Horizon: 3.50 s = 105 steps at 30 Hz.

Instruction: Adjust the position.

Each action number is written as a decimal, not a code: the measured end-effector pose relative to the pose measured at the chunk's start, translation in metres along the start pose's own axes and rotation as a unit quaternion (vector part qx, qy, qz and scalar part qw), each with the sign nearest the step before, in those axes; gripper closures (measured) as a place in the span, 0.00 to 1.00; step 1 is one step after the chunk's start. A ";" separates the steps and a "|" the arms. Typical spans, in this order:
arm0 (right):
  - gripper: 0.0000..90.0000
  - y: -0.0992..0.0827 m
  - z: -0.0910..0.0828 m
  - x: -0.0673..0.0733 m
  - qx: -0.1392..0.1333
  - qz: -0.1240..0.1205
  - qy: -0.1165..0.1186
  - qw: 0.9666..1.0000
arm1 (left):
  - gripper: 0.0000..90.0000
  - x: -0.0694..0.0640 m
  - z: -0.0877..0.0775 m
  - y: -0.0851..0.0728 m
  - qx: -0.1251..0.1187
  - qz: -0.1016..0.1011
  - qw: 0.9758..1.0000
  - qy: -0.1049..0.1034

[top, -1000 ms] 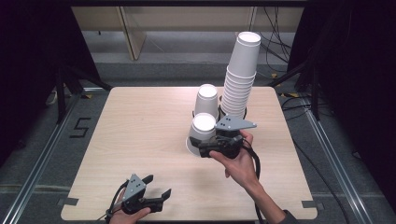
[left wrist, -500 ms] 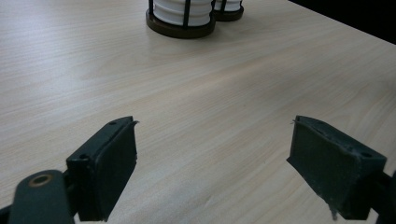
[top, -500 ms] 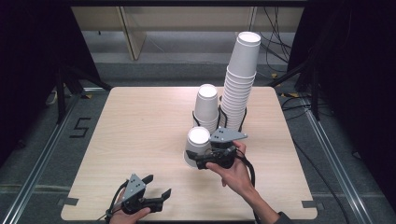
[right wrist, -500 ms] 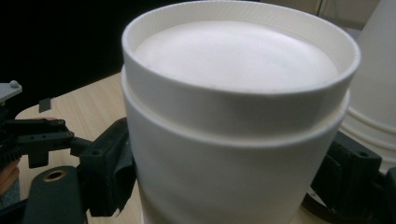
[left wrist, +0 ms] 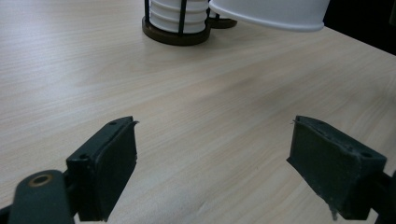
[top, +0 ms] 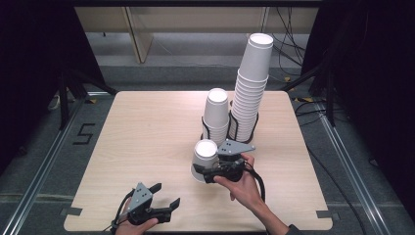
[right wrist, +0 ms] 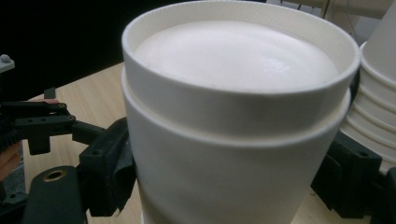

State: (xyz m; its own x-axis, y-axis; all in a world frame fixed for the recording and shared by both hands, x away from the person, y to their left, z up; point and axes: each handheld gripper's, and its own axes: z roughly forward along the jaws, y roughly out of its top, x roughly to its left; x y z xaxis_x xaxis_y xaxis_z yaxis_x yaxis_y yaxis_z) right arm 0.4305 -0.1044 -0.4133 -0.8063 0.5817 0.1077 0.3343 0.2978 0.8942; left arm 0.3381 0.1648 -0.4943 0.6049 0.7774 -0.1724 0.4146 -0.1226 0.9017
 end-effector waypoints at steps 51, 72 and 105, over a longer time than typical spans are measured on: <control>0.19 -0.011 0.033 0.041 0.014 0.022 0.097 0.995 | 0.06 -0.016 0.043 0.010 -0.067 0.087 0.993 -0.038; 0.24 0.006 -0.005 0.023 0.042 0.000 0.138 0.990 | 0.13 -0.022 0.033 0.018 -0.022 0.210 0.973 -0.089; 0.27 0.009 -0.009 0.014 -0.009 0.092 0.168 0.981 | 0.14 -0.012 0.028 0.021 -0.097 0.160 0.979 -0.079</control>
State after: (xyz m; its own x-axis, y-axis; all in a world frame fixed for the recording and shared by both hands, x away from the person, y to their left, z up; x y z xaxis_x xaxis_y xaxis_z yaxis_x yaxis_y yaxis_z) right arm 0.4176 -0.1003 -0.4000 -0.8495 0.3405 0.4029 0.4833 0.1962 0.8532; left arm 0.3584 0.1354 -0.4848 0.7871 0.6110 0.0850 0.0592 -0.2120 0.9755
